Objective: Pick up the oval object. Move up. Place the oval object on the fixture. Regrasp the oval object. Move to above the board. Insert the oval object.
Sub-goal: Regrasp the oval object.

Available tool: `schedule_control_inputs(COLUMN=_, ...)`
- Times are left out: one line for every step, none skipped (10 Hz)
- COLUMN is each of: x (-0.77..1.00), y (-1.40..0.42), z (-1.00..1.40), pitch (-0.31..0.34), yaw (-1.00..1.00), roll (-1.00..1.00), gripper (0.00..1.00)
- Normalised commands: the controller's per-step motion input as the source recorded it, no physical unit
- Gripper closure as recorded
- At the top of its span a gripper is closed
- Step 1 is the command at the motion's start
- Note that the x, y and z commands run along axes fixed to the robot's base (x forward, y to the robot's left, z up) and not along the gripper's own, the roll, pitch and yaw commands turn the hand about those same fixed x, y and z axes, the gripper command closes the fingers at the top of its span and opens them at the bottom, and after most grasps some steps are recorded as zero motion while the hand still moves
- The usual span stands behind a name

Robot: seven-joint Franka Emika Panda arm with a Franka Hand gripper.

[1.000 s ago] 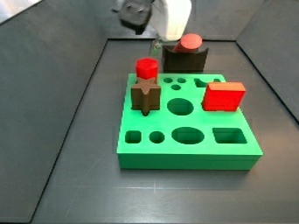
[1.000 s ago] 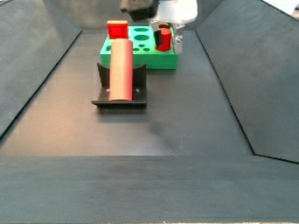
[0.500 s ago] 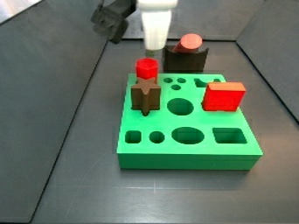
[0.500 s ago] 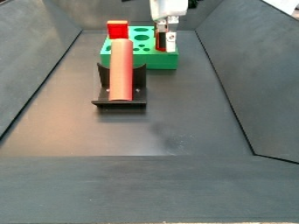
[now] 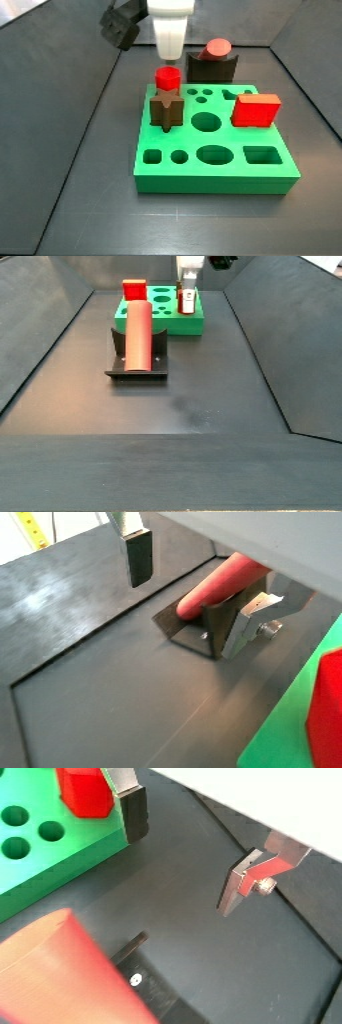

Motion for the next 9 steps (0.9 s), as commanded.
schedule_control_inputs(x=1.0, y=0.0, z=-0.02, pitch=0.181, yaw=-0.07, roll=0.09, gripper=0.0)
schedule_control_inputs(x=1.0, y=0.0, z=-0.02, pitch=0.189, yaw=-0.03, roll=0.08, gripper=0.0)
schedule_control_inputs(x=1.0, y=-0.01, z=-0.01, pitch=0.19, yaw=0.0, roll=0.06, gripper=0.0)
schedule_control_inputs(x=1.0, y=-0.01, z=-0.01, pitch=0.188, yaw=0.02, roll=0.04, gripper=0.0)
schedule_control_inputs(x=1.0, y=-0.01, z=-0.01, pitch=0.189, yaw=0.03, roll=0.03, gripper=0.0)
schedule_control_inputs(x=1.0, y=-0.01, z=-0.01, pitch=0.187, yaw=0.03, roll=0.02, gripper=0.0)
schedule_control_inputs(x=1.0, y=-0.01, z=0.0, pitch=0.193, yaw=0.04, roll=0.01, gripper=0.0)
schedule_control_inputs(x=1.0, y=-0.02, z=0.0, pitch=0.198, yaw=0.04, roll=0.0, gripper=0.0)
schedule_control_inputs(x=0.92, y=-0.02, z=0.0, pitch=0.199, yaw=0.04, roll=-0.01, gripper=0.0)
